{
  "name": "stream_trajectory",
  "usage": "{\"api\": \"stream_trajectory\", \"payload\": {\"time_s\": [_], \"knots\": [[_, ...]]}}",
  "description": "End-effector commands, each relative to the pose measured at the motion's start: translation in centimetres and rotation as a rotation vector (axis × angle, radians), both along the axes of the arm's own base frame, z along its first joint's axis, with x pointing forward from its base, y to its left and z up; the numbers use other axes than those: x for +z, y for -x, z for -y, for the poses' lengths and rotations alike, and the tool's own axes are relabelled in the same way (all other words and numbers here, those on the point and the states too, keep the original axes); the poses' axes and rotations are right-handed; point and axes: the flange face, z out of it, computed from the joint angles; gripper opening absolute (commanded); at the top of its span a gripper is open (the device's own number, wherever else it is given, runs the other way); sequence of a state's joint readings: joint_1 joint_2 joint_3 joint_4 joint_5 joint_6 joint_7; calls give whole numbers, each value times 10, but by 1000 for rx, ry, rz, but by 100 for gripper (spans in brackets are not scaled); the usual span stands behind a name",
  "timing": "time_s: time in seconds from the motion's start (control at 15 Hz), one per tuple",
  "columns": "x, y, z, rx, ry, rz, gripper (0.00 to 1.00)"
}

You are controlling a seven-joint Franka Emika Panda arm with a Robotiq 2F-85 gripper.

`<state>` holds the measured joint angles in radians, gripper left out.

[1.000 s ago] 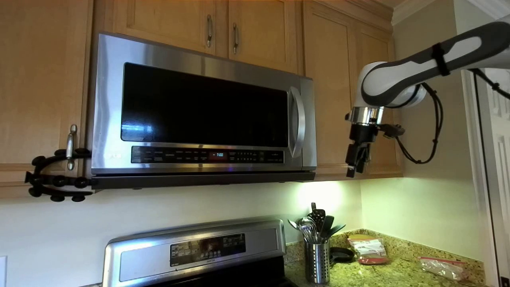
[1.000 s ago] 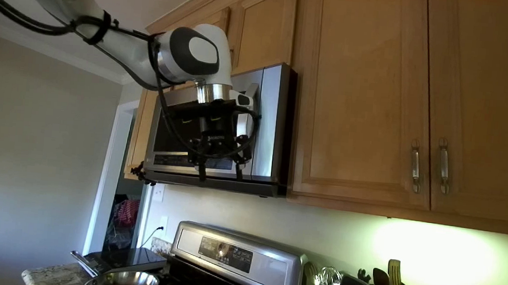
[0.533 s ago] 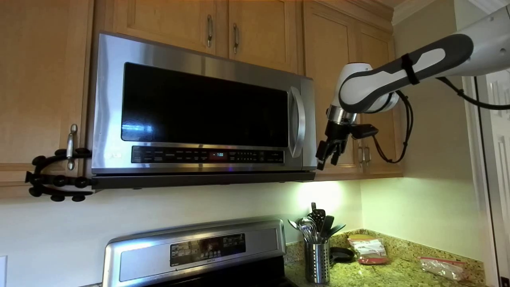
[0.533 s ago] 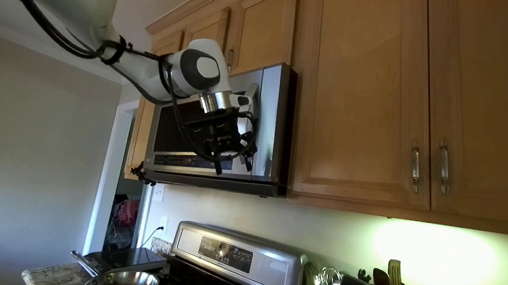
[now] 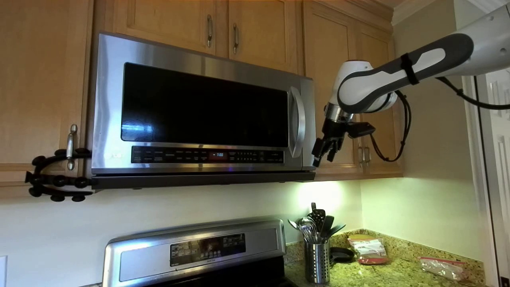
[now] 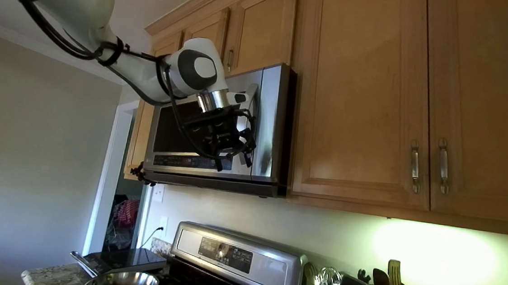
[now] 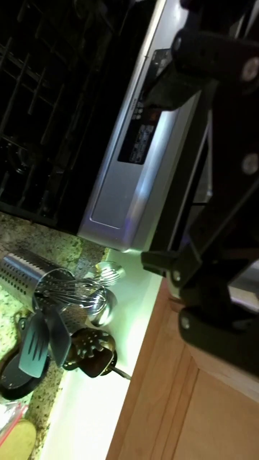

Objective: Open the microwave door

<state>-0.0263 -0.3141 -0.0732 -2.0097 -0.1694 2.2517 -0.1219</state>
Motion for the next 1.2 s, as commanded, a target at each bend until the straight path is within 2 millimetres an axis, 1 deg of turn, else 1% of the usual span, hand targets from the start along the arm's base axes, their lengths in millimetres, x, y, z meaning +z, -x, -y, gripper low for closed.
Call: {"api": "stream_trajectory", "payload": {"time_s": [0.0, 0.2, 0.4, 0.53, 0.73, 0.93, 1.0, 1.07, 1.13], "knots": [[22, -4, -10, -60, -40, 167, 100], [43, -5, -23, -94, -68, 281, 100], [63, -6, -31, -135, -94, 376, 100], [77, -7, -31, -159, -89, 426, 100], [97, -8, -27, -183, -93, 502, 100], [105, -14, -22, -190, -121, 549, 100], [105, -16, -22, -189, -126, 556, 75], [105, -18, -22, -187, -125, 560, 72], [104, -20, -22, -181, -125, 559, 67]]}}
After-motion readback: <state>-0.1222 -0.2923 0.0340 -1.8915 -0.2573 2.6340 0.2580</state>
